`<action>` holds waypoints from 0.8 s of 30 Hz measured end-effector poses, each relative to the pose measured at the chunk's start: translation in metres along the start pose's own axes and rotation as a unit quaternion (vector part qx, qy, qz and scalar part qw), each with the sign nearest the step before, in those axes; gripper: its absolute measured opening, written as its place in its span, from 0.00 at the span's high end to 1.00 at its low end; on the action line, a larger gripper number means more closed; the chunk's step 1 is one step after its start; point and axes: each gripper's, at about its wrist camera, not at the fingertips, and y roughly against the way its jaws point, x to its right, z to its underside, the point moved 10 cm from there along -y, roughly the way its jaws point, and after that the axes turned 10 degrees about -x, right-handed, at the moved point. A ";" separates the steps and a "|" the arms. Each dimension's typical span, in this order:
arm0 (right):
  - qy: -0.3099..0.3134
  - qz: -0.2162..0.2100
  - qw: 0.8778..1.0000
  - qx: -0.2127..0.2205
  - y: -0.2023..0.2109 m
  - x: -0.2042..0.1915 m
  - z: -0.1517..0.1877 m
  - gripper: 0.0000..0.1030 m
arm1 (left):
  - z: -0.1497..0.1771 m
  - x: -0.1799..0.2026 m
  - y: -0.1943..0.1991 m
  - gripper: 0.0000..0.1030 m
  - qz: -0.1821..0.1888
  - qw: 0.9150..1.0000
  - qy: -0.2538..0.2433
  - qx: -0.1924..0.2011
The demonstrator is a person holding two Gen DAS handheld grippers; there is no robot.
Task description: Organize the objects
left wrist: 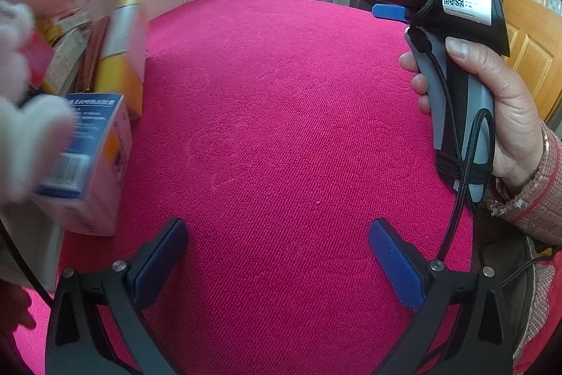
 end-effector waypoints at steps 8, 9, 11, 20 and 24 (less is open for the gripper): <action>0.016 0.008 1.000 0.012 0.002 -0.007 0.000 0.00 | 0.000 0.000 -0.001 0.00 0.000 1.000 0.000 0.000; 0.016 0.008 1.000 0.013 0.002 -0.007 0.000 0.00 | 0.000 0.000 -0.001 0.00 -0.001 1.000 -0.001 0.000; 0.015 0.008 1.000 0.013 0.002 -0.007 0.001 0.00 | 0.000 -0.001 -0.001 0.00 0.000 1.000 0.000 0.000; 0.011 0.008 1.000 0.013 -0.001 -0.006 0.000 0.00 | -0.002 -0.003 -0.004 0.00 0.000 1.000 0.000 0.000; 0.011 0.007 1.000 0.012 -0.002 -0.006 -0.001 0.00 | -0.002 -0.004 -0.005 0.00 0.000 1.000 0.000 0.000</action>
